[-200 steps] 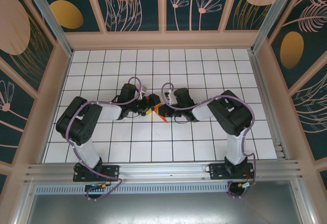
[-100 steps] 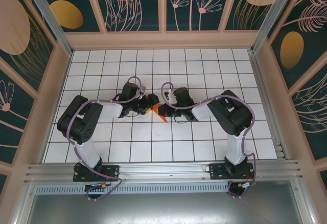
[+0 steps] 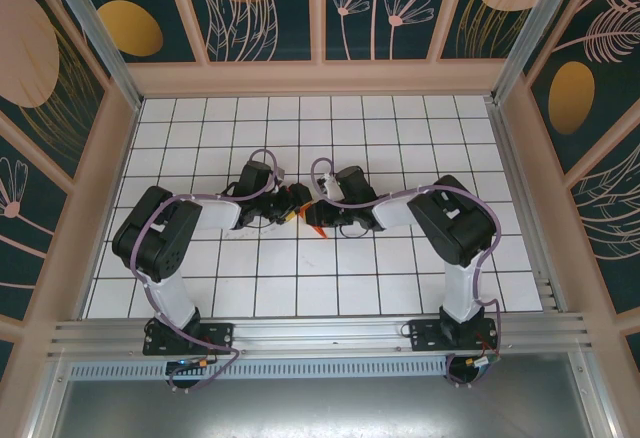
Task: Fold a paper plane with a square sheet of paper (pick it up from the middle)
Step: Fold the wing for the fifth time at the center of the table.
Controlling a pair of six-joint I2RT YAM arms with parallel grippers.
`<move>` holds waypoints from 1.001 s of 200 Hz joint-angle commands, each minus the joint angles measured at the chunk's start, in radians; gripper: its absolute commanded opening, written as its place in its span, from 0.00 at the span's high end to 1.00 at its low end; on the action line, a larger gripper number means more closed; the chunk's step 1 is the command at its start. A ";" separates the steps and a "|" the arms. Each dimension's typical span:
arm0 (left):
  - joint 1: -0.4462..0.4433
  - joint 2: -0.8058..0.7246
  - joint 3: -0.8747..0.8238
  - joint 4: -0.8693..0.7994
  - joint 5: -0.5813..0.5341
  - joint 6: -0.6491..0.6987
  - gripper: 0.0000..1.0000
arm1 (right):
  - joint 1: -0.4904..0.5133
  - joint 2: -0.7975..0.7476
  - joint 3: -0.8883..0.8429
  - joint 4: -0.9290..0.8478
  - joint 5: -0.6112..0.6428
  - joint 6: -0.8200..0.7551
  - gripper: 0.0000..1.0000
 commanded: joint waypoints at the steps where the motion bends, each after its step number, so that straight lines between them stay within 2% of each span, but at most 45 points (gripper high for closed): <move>1: 0.000 0.030 0.007 -0.052 -0.063 -0.006 0.33 | -0.002 -0.039 0.023 -0.129 0.020 -0.065 0.75; 82: 0.000 0.041 0.017 -0.071 -0.073 -0.007 0.33 | -0.001 -0.117 0.039 -0.244 0.051 -0.110 0.71; 151: 0.000 0.040 0.012 -0.072 -0.070 -0.007 0.33 | 0.012 -0.091 0.046 -0.295 0.082 -0.136 0.82; 200: -0.001 0.041 0.014 -0.086 -0.081 -0.007 0.33 | 0.019 -0.075 0.046 -0.302 0.122 -0.174 0.85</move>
